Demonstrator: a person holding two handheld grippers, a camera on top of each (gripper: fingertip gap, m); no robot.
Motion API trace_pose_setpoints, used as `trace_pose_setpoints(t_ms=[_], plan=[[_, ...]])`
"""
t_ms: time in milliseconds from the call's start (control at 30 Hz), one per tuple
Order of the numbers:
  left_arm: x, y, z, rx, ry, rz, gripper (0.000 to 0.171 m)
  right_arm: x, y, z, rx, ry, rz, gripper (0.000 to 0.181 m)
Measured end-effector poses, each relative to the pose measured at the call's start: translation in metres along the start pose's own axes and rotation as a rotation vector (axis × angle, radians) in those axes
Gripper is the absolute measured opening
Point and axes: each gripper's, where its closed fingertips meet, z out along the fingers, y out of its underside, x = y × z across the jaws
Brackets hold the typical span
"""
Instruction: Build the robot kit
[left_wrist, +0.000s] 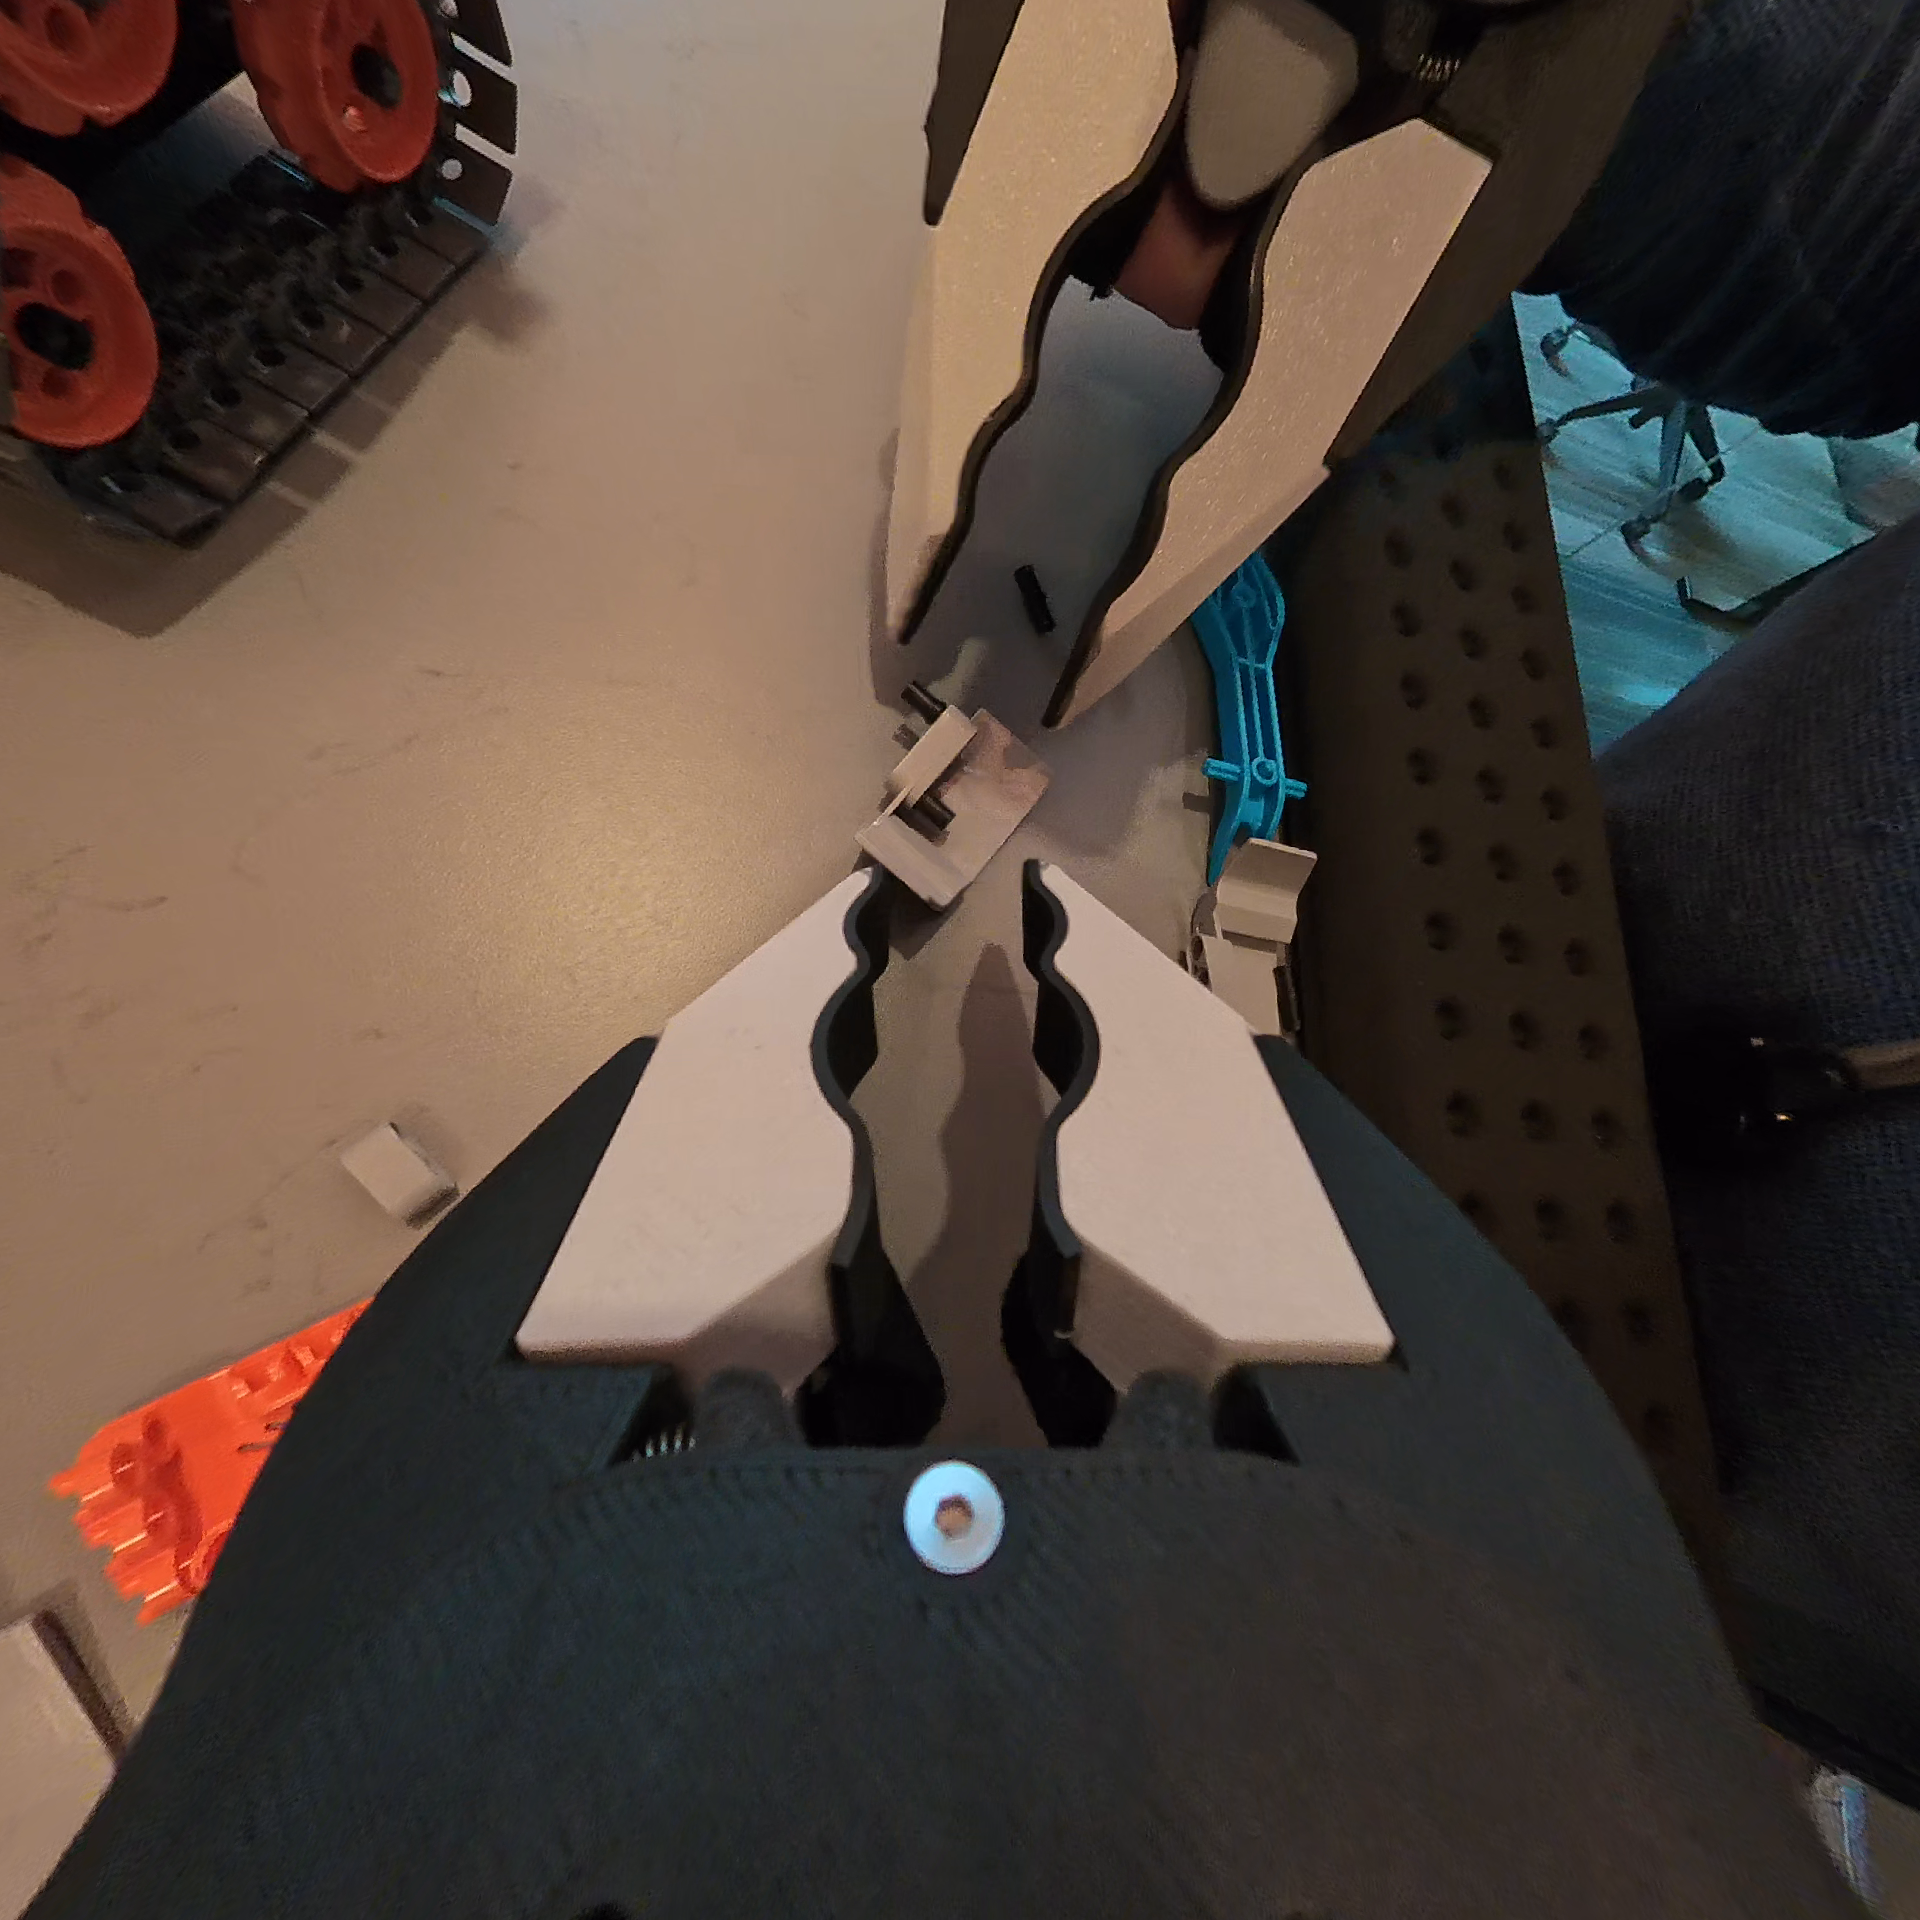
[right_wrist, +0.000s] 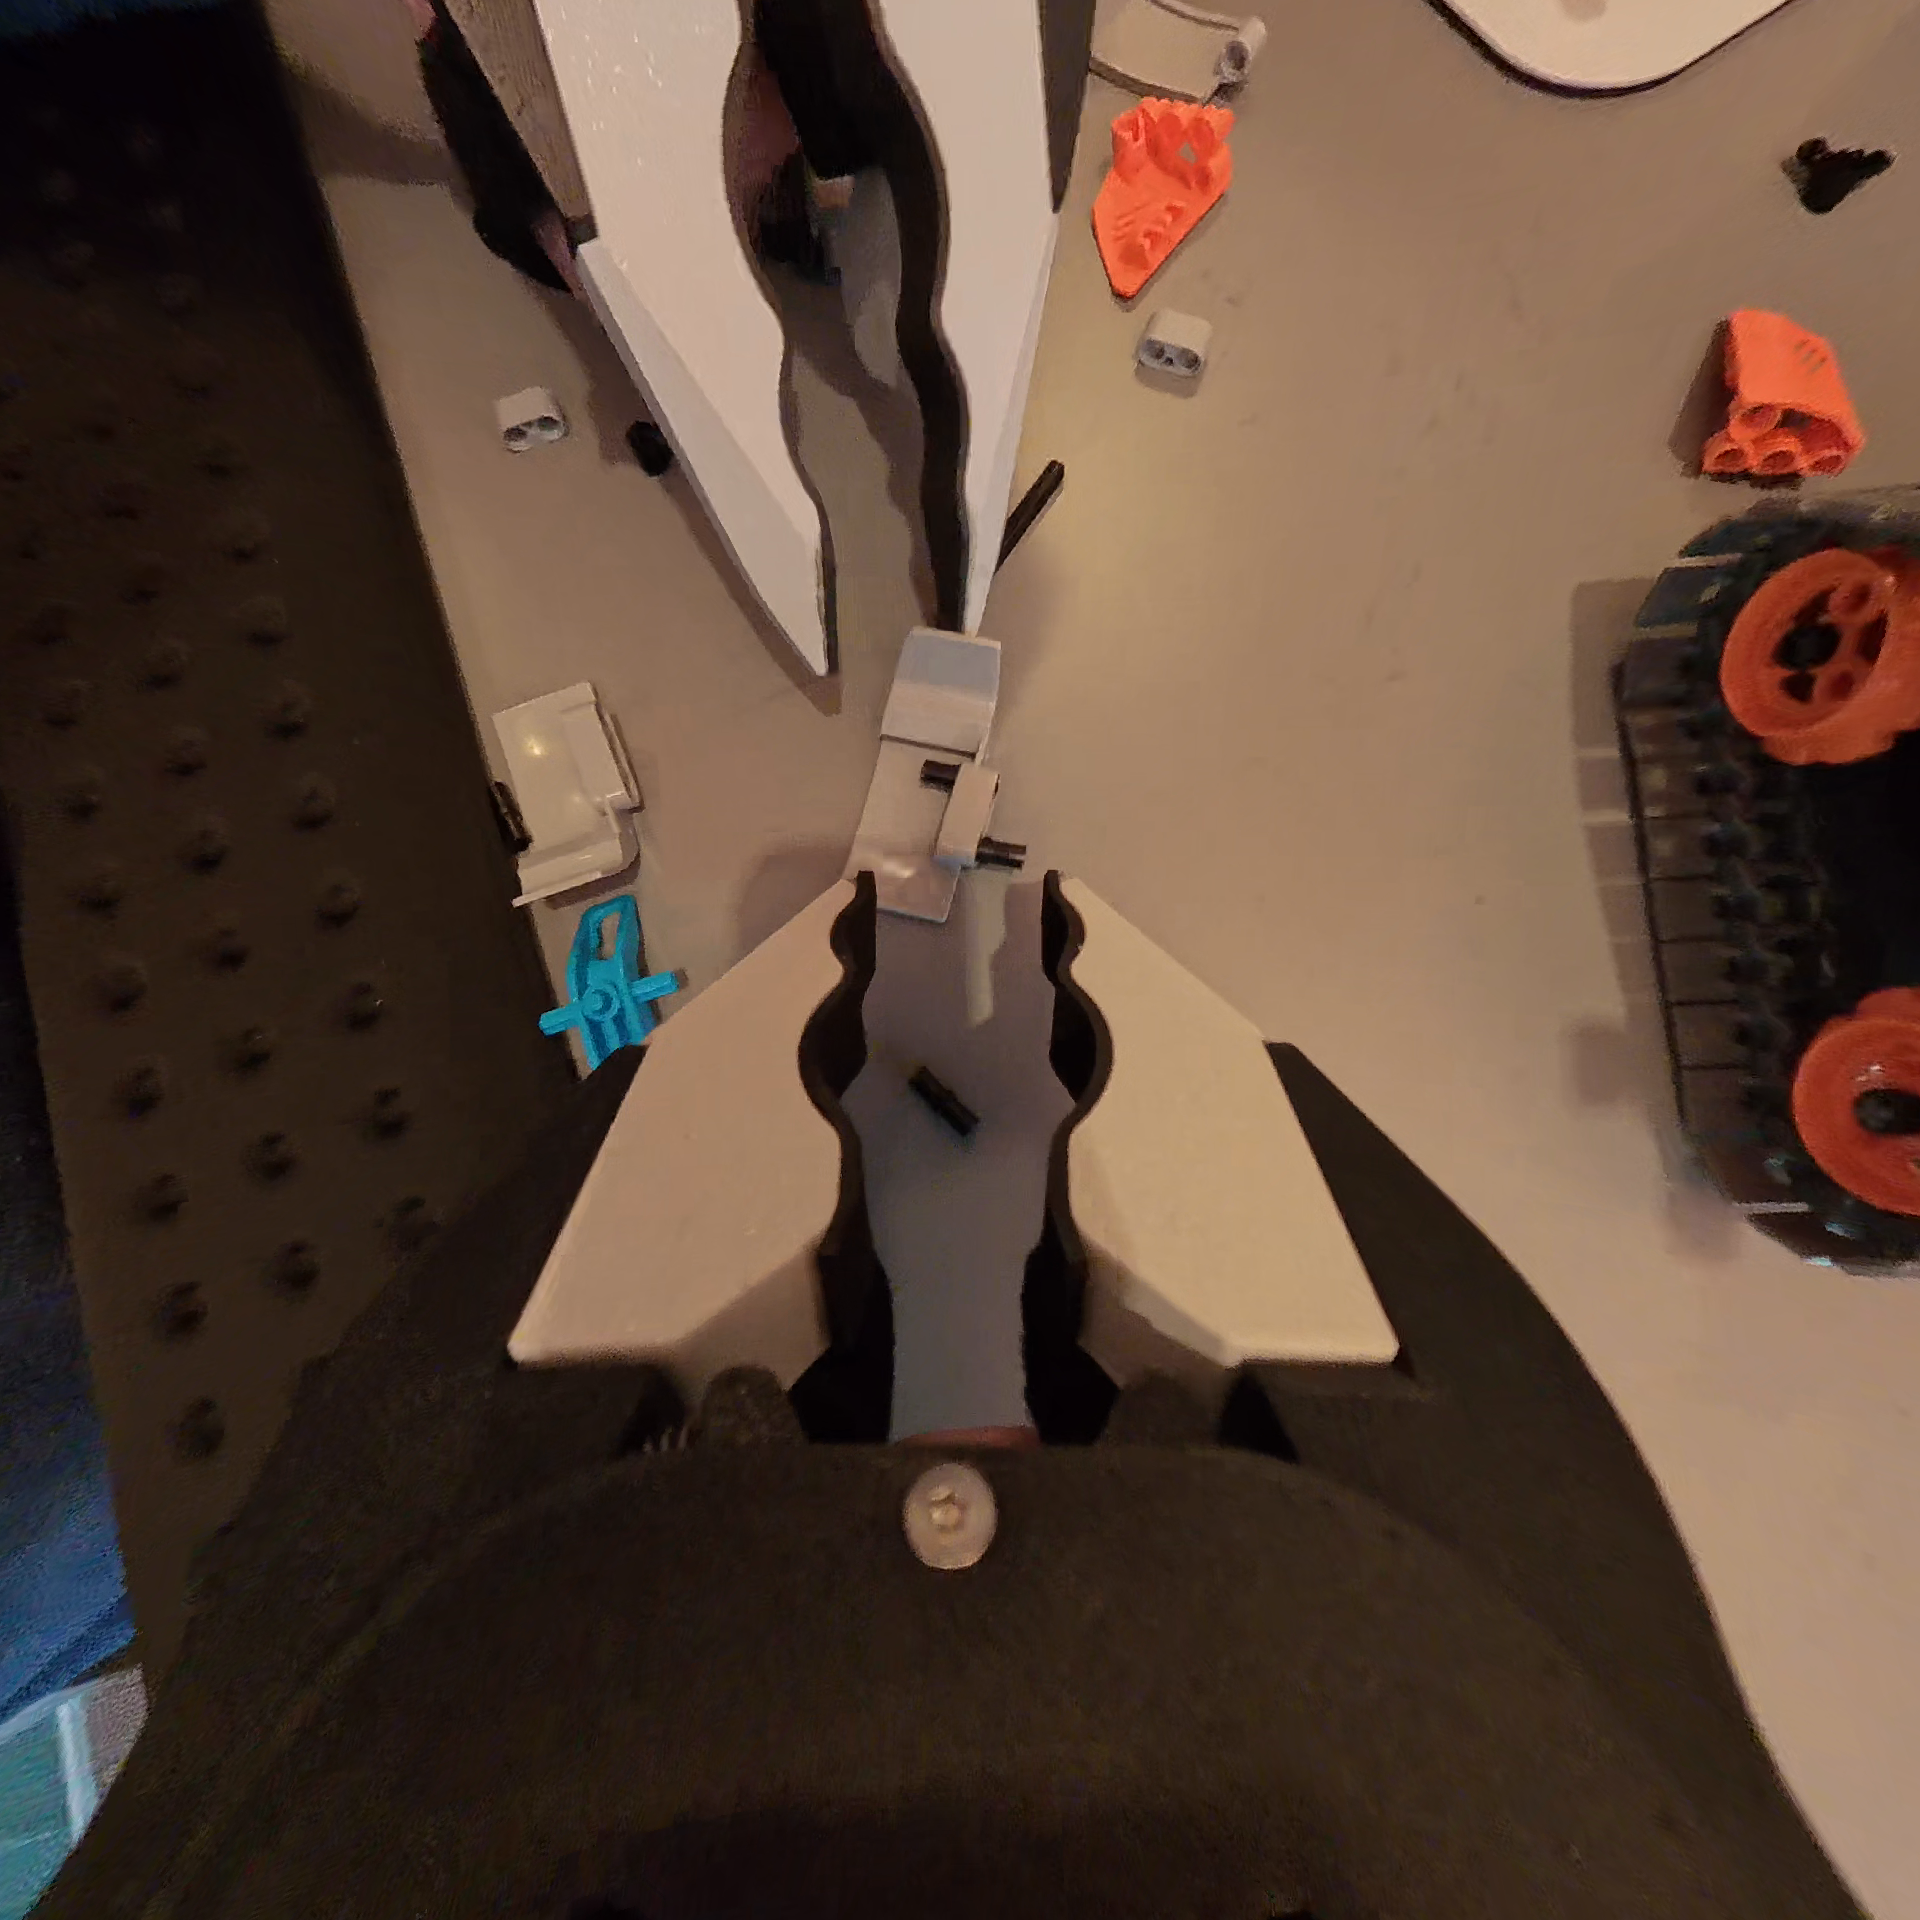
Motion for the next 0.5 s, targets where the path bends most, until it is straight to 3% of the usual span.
trace_pose_setpoints(t_ms=[333, 500], plan=[[0.003, 0.005, -0.003, -0.005, 0.037, -0.028, 0.027, -0.007, 0.003, 0.005, -0.017, -0.011, 0.001, 0.028], [-0.001, 0.004, -0.013, 0.008, 0.025, -0.026, 0.027, -0.002, 0.004, -0.013, 0.032, 0.016, 0.031, 0.028]])
